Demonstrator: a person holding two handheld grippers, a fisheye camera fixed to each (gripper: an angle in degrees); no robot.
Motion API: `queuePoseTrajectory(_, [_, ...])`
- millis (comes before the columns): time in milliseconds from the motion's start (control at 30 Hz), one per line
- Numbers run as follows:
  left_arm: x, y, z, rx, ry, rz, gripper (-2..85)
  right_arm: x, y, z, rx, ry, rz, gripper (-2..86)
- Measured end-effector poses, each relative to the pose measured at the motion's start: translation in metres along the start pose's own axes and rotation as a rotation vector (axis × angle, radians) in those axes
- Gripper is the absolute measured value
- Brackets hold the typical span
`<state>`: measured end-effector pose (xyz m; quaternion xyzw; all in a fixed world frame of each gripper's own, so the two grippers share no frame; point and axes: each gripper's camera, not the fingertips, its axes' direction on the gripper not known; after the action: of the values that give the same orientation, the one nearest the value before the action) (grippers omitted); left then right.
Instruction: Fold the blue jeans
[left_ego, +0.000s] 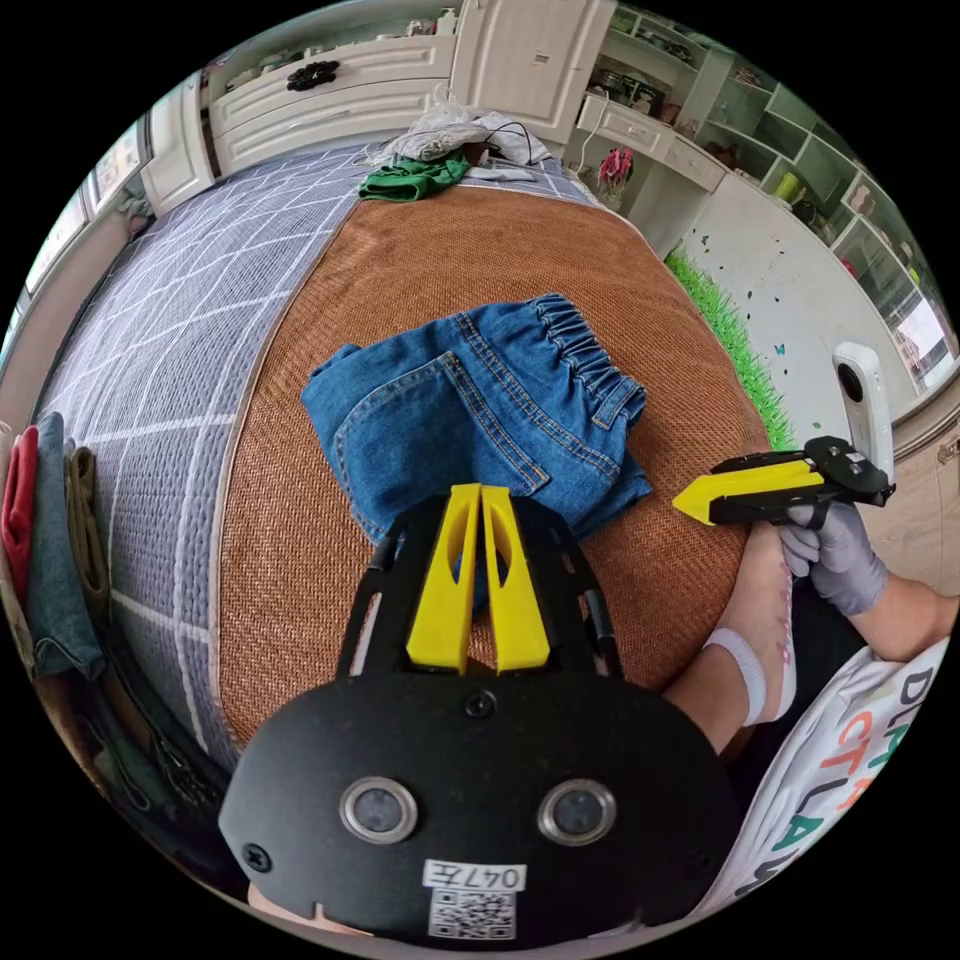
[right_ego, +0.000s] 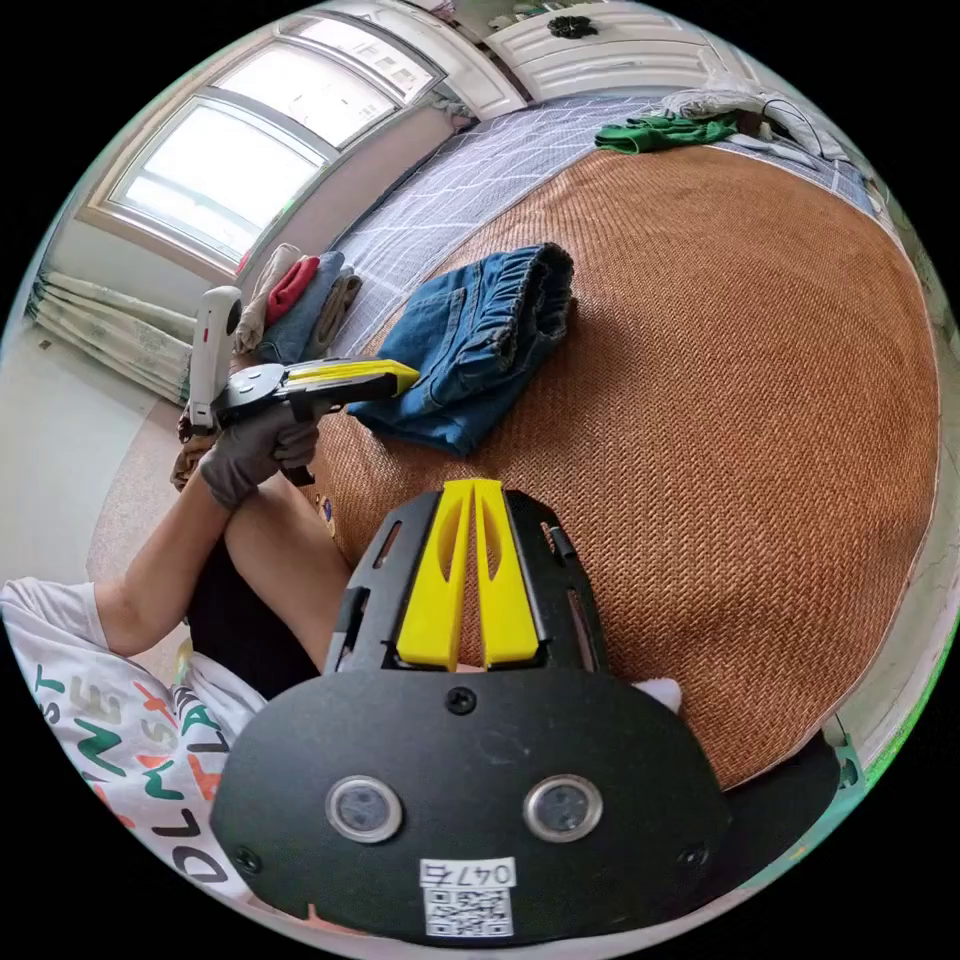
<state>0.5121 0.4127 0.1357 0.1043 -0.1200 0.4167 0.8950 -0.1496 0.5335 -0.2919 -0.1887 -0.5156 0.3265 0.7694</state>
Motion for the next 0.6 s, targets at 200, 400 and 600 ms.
queuePoseTrajectory(200, [-0.005, 0.0, -0.007, 0.024, 0.116, -0.021, 6.4, 0.011, 0.005, -0.065, 0.281, 0.011, -0.016, 1.3])
queuePoseTrajectory(400, [0.022, 0.006, -0.022, 0.138, 0.153, 0.102, 12.1, 0.035, -0.035, -0.057, 0.273, -0.031, 0.013, 7.8])
queuePoseTrajectory(600, [0.061, 0.016, -0.011, 0.116, 0.094, 0.229, 14.4, 0.073, -0.071, -0.012, 0.174, -0.065, 0.182, 11.1])
